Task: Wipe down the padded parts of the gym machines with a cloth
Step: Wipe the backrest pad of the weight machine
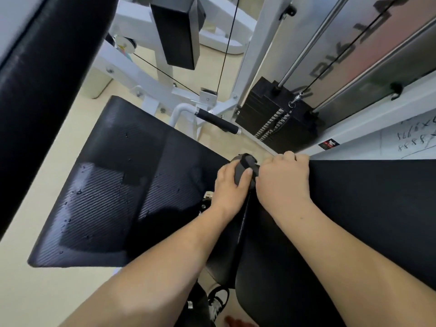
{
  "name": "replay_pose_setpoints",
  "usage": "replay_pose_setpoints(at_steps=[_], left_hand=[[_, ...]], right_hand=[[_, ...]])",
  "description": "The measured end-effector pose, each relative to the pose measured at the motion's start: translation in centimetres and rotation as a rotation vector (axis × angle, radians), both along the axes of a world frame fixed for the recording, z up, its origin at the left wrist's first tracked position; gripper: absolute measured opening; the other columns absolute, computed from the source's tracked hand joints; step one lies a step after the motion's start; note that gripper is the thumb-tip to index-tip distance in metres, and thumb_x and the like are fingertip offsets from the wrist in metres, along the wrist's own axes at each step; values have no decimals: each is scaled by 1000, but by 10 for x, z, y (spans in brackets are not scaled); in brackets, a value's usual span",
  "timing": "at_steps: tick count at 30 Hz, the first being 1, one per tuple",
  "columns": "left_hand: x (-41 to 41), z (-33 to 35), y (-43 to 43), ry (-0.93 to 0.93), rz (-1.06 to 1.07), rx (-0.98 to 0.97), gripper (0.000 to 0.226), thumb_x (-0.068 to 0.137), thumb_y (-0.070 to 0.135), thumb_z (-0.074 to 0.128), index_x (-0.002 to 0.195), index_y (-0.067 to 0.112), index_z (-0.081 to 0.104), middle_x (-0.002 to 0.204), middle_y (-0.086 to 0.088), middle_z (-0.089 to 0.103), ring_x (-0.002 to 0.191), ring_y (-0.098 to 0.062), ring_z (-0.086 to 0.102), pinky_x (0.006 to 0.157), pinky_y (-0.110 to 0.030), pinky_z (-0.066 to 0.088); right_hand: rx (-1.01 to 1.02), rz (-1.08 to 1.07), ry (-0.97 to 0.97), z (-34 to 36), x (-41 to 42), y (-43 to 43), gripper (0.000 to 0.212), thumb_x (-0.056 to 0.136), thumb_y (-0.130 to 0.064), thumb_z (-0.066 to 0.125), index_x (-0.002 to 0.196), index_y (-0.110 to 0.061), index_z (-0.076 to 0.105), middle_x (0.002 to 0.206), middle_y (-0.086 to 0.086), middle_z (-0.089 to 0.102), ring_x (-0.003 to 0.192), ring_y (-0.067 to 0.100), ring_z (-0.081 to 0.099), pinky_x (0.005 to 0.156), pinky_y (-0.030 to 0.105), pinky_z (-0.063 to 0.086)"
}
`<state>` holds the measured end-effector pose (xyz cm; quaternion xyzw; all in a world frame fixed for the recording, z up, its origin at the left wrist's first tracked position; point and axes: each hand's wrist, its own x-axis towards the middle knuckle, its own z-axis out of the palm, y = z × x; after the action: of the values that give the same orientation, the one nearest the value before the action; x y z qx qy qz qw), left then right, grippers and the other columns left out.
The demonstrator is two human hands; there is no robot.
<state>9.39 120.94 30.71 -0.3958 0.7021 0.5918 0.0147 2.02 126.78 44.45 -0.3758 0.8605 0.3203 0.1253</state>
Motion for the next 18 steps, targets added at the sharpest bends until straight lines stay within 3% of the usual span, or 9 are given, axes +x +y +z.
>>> replay_pose_setpoints(at_steps=[3,7,9,12,15,18], left_hand=[[68,10,41,-13,59,-30,57,102,55,48,153,30,38,151,14,34,139,2,28,115,-21,19],[124,2,62,-60,72,52,58,101,57,46,153,34,38,147,18,35,143,-2,33,122,-29,27],[105,-7,50,-104,87,25,52,104,48,47,152,27,43,146,15,41,144,-9,36,121,-28,27],[42,-21,12,-124,52,-56,47,105,40,47,148,20,47,151,-1,48,141,-23,43,120,-39,32],[-1,-33,-27,-87,-23,24,41,106,40,45,143,26,48,148,-5,47,136,-27,46,116,-43,36],[7,-43,-25,-51,1,130,42,106,43,44,147,31,44,149,-7,42,138,-25,42,119,-42,32]], right_hand=[[63,-4,-79,-8,7,-6,53,97,-55,44,129,-15,62,127,11,63,122,38,50,107,63,30],[87,7,-167,-17,9,-16,38,95,-44,52,124,-24,64,125,6,65,125,38,47,108,67,25],[100,16,-173,-16,6,-18,36,95,-46,53,123,-27,64,123,3,65,124,36,48,108,65,26],[91,22,-190,-15,3,-17,35,94,-52,54,117,-29,67,121,-1,64,124,32,48,106,63,27],[60,24,-178,-18,3,-16,32,92,-52,57,113,-29,67,117,-3,64,121,29,49,106,61,29],[68,50,-162,-20,5,-17,32,93,-50,58,115,-29,67,122,-1,63,123,29,50,109,65,26]])
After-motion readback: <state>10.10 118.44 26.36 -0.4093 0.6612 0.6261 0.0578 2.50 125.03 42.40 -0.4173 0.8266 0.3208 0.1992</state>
